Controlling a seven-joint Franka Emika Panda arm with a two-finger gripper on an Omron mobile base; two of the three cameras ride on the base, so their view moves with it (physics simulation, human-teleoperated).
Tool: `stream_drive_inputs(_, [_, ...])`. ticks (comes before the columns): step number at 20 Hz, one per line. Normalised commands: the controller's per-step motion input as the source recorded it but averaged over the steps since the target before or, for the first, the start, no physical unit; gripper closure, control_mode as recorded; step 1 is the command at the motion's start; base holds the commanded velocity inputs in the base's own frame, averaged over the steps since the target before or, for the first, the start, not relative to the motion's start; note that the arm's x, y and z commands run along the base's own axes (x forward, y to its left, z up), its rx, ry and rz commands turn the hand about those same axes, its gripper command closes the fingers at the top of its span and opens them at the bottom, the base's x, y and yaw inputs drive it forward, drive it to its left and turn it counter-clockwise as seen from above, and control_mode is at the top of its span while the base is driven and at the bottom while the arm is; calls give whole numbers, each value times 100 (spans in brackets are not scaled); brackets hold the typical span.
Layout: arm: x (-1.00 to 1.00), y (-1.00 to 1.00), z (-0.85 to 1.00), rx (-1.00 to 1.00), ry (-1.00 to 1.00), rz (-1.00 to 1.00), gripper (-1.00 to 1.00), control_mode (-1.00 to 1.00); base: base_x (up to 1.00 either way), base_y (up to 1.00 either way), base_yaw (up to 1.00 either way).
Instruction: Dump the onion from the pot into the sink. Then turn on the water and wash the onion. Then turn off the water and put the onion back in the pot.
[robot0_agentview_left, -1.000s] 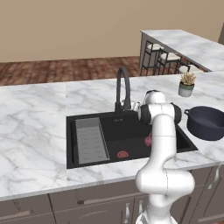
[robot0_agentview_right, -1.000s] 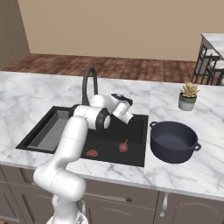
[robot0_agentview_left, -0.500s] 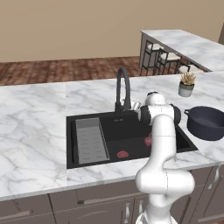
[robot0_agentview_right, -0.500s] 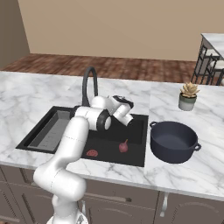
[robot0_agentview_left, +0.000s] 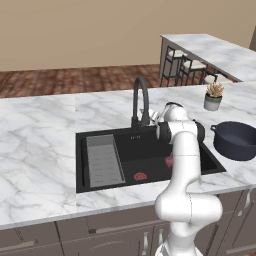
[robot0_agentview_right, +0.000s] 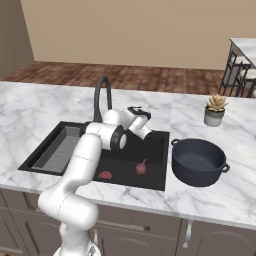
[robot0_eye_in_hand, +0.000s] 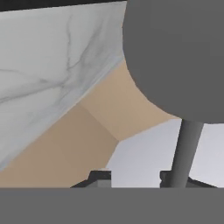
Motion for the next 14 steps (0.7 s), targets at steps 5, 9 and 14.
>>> stream_drive_inputs(5, [20,-40,-22,1,21,-17,100,-100,0,0,0])
stream_drive_inputs(9, [0,-63,-64,-15,10,-40,100,-100,0,0,0])
stream_drive_inputs(14, [-6,-77,-95,-28,1,-50,100,-100,0,0,0])
